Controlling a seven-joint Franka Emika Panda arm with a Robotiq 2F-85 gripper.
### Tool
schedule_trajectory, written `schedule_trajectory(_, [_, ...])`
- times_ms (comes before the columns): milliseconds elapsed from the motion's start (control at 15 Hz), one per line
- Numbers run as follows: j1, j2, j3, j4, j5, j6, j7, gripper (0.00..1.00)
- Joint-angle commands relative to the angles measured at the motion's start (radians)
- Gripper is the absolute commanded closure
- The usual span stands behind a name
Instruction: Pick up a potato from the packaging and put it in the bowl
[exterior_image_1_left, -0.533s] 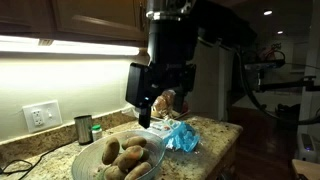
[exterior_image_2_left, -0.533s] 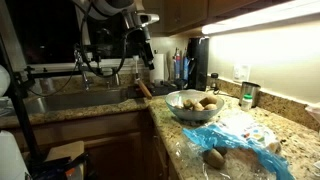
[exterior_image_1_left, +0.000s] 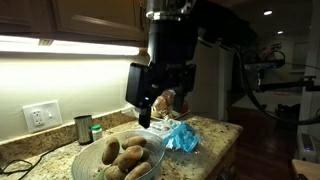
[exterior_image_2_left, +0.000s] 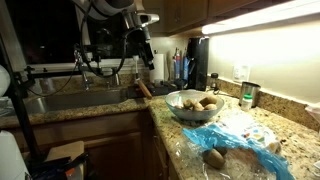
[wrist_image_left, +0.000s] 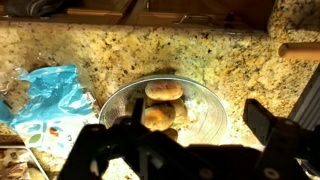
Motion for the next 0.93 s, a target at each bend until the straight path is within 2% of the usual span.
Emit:
schedule_trajectory(0, [0.032,0.005,-0.03,0.002,-0.016,-0.003,0.011,0.0])
schedule_trajectory(867, [0.006,-0.013,-0.069,-0.071,-0.061,0.033,0.066,0.0])
